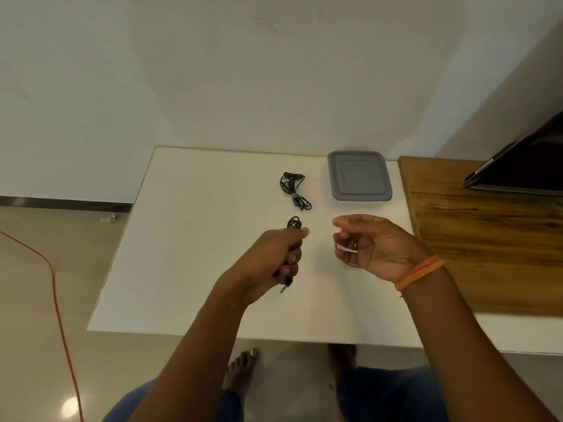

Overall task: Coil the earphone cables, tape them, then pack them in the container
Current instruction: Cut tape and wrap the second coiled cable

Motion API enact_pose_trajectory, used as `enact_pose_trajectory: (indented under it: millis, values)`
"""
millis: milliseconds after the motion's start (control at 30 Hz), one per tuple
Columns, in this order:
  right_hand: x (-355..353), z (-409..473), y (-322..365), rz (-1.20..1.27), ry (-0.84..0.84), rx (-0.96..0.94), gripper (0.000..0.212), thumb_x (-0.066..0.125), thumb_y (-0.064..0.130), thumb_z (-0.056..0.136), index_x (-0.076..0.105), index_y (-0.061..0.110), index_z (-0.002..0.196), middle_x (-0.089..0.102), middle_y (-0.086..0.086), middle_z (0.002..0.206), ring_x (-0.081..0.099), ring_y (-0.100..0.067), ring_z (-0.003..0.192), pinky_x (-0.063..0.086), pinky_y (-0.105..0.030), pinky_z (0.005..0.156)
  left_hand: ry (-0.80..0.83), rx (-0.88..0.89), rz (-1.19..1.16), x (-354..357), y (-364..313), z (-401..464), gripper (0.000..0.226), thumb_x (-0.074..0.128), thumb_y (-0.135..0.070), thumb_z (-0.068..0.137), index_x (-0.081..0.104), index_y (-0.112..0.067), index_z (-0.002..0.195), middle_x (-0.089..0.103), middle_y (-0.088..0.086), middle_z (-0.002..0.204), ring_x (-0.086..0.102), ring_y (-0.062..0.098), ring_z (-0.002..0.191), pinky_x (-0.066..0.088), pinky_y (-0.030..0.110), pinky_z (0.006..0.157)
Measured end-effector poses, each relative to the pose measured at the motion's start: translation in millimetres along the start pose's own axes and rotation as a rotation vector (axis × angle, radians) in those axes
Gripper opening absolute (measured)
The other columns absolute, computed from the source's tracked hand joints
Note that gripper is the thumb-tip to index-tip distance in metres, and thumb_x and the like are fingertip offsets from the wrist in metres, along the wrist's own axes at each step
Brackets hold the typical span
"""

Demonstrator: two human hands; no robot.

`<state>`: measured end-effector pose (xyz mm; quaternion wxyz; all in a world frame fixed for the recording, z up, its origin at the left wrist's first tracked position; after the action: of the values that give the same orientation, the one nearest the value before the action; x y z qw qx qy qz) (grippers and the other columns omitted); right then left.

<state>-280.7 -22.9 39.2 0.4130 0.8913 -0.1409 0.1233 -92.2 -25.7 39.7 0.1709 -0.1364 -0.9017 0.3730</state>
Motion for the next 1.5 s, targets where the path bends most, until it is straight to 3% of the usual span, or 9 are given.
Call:
enact_pose_trajectory:
  millis: [133,300,600,800,933,1100,1267,1367,1500]
  values:
    - [-1,2,2,0.145,0.016,-0.08,0.013,0.077,0.016,0.063,0.077,0.012,0.076,0.066,-0.005,0.07,0.063,-0.022,0.08,0.058,-0.035,0.065,0.06,-0.035,-0.229,0,0,1,0.015,0.031,-0.023,0.083,0.041,-0.018,0.073,0.041,0.0,0.064,0.029,0.015,0.053,0.022,0.029,0.054]
    - [22,7,-3,0.076,0.329,-0.112,0.032,0.092,0.029,0.054,0.074,0.017,0.077,0.064,-0.016,0.119,0.061,-0.03,0.111,0.049,-0.047,0.097,0.053,0.039,-0.17,7,1,3,0.019,0.03,-0.018,0.091,0.045,-0.017,0.08,0.042,-0.001,0.064,0.031,0.013,0.053,0.026,0.027,0.054]
    - [52,-1,-13,-0.092,0.577,-0.127,0.026,0.09,0.033,0.058,0.078,0.016,0.075,0.071,-0.002,0.087,0.067,-0.02,0.082,0.056,-0.036,0.081,0.156,0.083,-0.228,9,-3,1,0.038,0.03,-0.016,0.093,0.053,-0.021,0.063,0.041,-0.001,0.065,0.029,0.012,0.054,0.025,0.028,0.055]
    - [59,0,-16,-0.095,0.457,-0.122,0.006,0.07,0.019,0.071,0.074,0.014,0.072,0.063,-0.006,0.13,0.067,-0.004,0.08,0.054,-0.027,0.074,0.19,0.039,-0.173,8,2,0,0.039,0.032,-0.033,0.106,0.047,-0.021,0.073,0.04,-0.002,0.067,0.034,0.01,0.055,0.03,0.023,0.053]
    - [58,0,-11,-0.073,0.447,-0.115,0.015,0.074,0.028,0.071,0.077,0.015,0.079,0.064,-0.008,0.127,0.067,-0.011,0.095,0.054,-0.027,0.081,0.326,0.031,-0.274,8,-1,-3,0.019,0.043,-0.026,0.102,0.053,-0.02,0.088,0.047,-0.001,0.072,0.043,0.01,0.06,0.036,0.024,0.058]
    - [51,3,-9,-0.033,0.366,-0.131,0.047,0.089,0.04,0.055,0.077,0.009,0.089,0.072,-0.008,0.111,0.056,-0.009,0.061,0.048,-0.022,0.053,0.258,0.107,-0.226,7,-1,-3,0.018,0.047,-0.019,0.101,0.062,-0.011,0.097,0.06,0.003,0.083,0.062,0.016,0.077,0.052,0.028,0.074]
    - [45,6,-4,-0.001,0.307,-0.211,0.026,0.078,0.034,0.067,0.078,0.014,0.083,0.073,-0.007,0.1,0.053,-0.034,0.103,0.049,-0.027,0.061,0.207,0.087,-0.267,4,1,1,0.022,0.053,-0.019,0.098,0.069,-0.005,0.104,0.066,0.007,0.083,0.068,0.024,0.081,0.056,0.041,0.089]
    - [45,7,-4,0.026,0.265,-0.232,0.02,0.072,0.029,0.07,0.077,0.013,0.082,0.073,-0.008,0.097,0.052,-0.038,0.105,0.049,-0.029,0.061,0.108,0.235,-0.107,6,0,4,0.025,0.05,-0.02,0.102,0.068,-0.003,0.101,0.062,0.006,0.08,0.058,0.014,0.07,0.056,0.031,0.07]
    - [45,9,-2,0.021,0.262,-0.236,0.022,0.071,0.024,0.074,0.074,0.009,0.09,0.066,-0.016,0.121,0.06,-0.037,0.114,0.051,-0.037,0.076,-0.013,0.332,-0.036,7,0,7,0.026,0.048,-0.016,0.103,0.067,0.001,0.097,0.056,0.004,0.074,0.044,0.011,0.06,0.042,0.023,0.057]
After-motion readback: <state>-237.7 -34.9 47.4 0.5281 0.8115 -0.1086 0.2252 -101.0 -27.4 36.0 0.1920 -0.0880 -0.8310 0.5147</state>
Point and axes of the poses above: each hand's wrist, its own z-axis towards the middle knuckle, its own x-axis out of the palm, y = z × x, the point moved 3 cm from there along z, towards the middle knuckle
